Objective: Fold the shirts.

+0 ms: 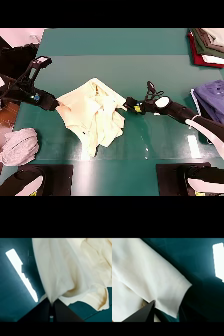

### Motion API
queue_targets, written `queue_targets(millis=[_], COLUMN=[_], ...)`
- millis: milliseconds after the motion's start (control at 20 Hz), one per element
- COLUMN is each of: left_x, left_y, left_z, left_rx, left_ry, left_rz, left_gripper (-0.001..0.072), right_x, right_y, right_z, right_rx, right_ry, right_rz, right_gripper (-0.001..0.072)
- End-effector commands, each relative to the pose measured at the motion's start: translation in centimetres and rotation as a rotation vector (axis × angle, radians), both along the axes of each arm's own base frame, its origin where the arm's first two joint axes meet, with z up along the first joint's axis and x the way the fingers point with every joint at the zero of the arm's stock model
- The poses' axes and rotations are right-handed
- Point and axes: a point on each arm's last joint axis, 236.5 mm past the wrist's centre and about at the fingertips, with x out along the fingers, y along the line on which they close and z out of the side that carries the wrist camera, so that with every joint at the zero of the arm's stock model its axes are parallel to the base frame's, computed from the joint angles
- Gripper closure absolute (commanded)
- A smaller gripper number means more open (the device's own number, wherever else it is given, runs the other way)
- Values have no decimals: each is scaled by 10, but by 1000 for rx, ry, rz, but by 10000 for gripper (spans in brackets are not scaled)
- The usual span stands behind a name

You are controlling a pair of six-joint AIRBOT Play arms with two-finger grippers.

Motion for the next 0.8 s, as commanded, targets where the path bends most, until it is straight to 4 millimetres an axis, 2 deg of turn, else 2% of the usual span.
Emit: queue_targets(millis=[0, 50, 100, 200, 300, 400, 550, 650, 750], left_x=[0, 0, 0, 5, 22, 39, 53, 48, 33], left_y=[0, 0, 1, 12, 37, 58, 64, 65, 67], left_z=[1, 1, 1, 4, 29, 77, 172, 235, 293], left_rx=[0, 0, 1, 49, 143, 208, 191, 158, 124], left_ry=[-2, -2, -2, -27, -115, -250, -499, -651, -794], left_rz=[1, 1, 0, 11, 60, 112, 155, 173, 193], left_gripper=[684, 684, 684, 684, 684, 684, 685, 684, 684], right_x=[-3, -7, -10, -8, 5, 19, 26, 21, 9], right_y=[3, 5, 6, 2, -17, -48, -92, -119, -144], right_z=[-1, -1, 1, 20, 59, 114, 216, 288, 358], right_rx=[5, 9, 13, 28, 51, 80, 95, 39, -36], right_ry=[14, 28, 32, -2, -91, -211, -418, -575, -735], right_rz=[15, 32, 45, 61, 36, -20, -27, -18, -33], right_gripper=[471, 684, 693, 694, 695, 695, 696, 695, 696])
